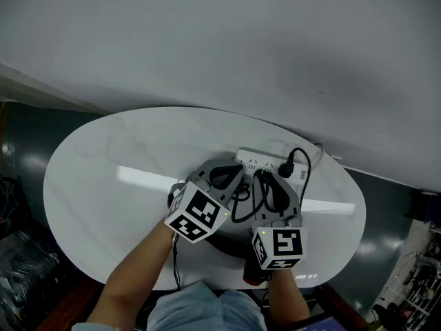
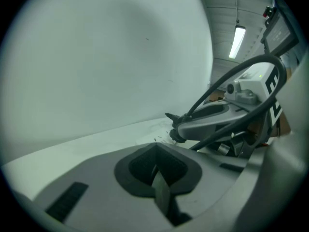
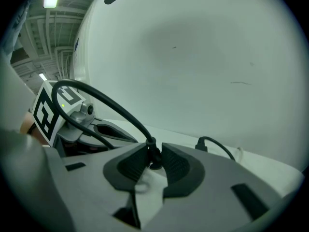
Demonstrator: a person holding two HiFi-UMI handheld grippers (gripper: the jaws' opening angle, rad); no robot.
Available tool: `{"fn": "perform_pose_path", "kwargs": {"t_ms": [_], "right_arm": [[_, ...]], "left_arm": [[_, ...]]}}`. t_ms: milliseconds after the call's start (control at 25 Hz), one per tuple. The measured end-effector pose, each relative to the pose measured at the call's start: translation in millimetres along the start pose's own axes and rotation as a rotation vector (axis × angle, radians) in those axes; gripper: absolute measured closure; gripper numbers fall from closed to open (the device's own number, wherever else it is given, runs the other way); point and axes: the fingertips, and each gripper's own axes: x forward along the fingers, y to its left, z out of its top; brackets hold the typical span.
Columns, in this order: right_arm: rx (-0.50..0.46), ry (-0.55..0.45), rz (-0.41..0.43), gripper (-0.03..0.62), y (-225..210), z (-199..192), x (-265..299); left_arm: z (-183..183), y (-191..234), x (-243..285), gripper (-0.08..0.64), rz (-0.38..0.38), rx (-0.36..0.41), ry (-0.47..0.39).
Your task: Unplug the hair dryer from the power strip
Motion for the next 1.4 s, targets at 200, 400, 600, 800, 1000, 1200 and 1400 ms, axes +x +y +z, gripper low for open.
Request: {"fn": "perform_pose_path", "kwargs": {"t_ms": [200, 400, 600, 800, 1000, 1200, 1400], "right_arm": [[-0.024, 0.03, 0.015, 0.488, 3, -3, 0], [-0.033, 0.06, 0.044, 0.462, 8, -9, -8], [-0.051, 0.078, 0.098, 0.416, 19, -12, -18], [-0.053, 0.033, 0.096, 0.416, 22, 0, -39], [-0.035, -0.088, 0.074, 0.461, 20, 31, -71], [-0.038, -0.258, 0.08, 0.573, 27, 84, -108], [-0.099, -0.408, 0.097, 0.589, 47, 138, -142]], "left_arm": [[1, 0, -4, 0.561, 0.005, -0.003, -0.01], [12, 17, -32, 0.561, 0.094, -0.064, -0.074], [35, 29, -61, 0.561, 0.212, -0.018, -0.132], [50, 16, -92, 0.561, 0.277, -0.027, -0.183], [101, -5, -145, 0.561, 0.425, -0.045, -0.421], [142, -28, -196, 0.561, 0.563, -0.081, -0.553], [175, -48, -233, 0.561, 0.634, -0.046, -0.659]]}}
